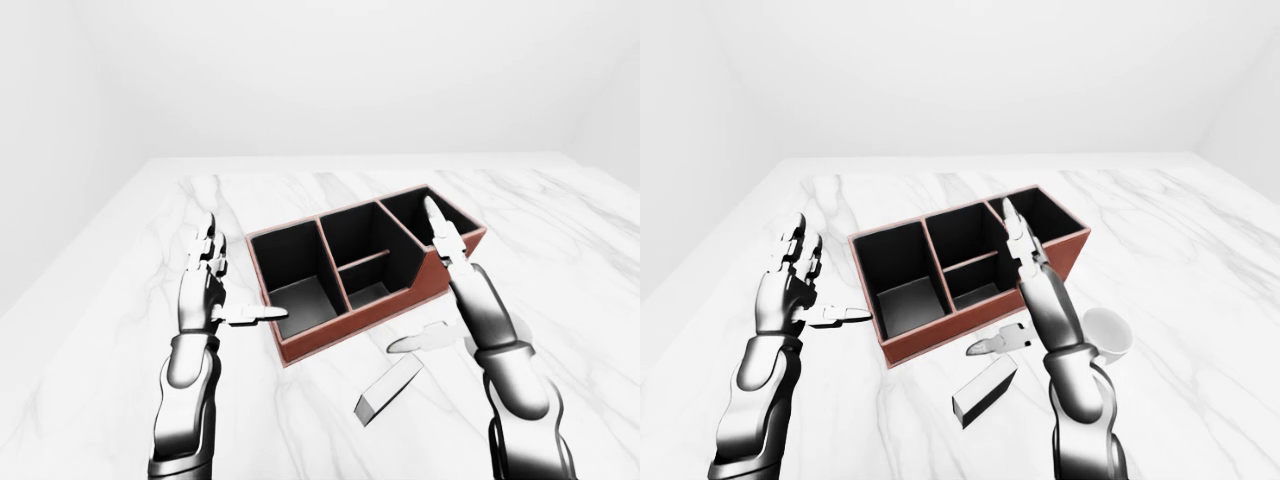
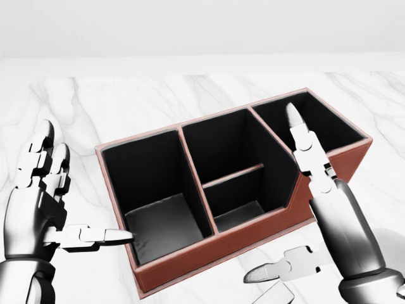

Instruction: Pick up the book and place it in the front compartment of the caddy.

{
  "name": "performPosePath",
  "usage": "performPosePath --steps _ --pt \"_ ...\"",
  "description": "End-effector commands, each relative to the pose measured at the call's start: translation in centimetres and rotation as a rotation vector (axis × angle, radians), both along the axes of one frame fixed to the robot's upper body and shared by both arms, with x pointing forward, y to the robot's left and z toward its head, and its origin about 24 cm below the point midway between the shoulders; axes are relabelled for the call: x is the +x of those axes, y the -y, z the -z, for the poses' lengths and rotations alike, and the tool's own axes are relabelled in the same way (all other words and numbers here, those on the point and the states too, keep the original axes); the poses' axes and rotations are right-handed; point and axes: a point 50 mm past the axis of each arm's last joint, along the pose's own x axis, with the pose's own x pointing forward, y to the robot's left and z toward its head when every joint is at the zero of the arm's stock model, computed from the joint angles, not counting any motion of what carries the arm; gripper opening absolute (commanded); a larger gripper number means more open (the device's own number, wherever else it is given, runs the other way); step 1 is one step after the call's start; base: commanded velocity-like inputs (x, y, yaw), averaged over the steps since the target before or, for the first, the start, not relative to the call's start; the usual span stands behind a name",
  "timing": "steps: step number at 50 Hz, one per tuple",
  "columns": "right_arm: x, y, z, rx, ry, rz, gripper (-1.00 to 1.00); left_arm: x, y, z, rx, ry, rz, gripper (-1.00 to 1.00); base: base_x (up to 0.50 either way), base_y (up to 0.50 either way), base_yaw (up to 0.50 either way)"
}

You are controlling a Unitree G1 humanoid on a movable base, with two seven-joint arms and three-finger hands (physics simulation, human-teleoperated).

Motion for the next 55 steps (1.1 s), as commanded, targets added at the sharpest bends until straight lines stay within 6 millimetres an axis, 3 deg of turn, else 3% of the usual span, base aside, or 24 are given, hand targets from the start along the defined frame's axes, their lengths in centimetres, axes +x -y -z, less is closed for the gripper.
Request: performPosePath --steps 1,20,55 --pt "-0.2 -0.5 0.6 -0.041 -0.033 -0.003 1.0 0.1 -0.1 0.0 -0.001 -0.001 -0.002 1.0 0.0 0.0 0.0" --pt "-0.7 -1.5 -0.4 -0.114 0.001 -0.042 1.0 0.0 0.1 0.5 0.004 -0.021 0.004 1.0 0.0 0.0 0.0" --pt "-1.8 -1.3 -0.2 -0.212 -0.048 -0.035 1.0 0.2 0.0 0.6 0.004 -0.028 0.0 1.0 0.0 0.0 0.0"
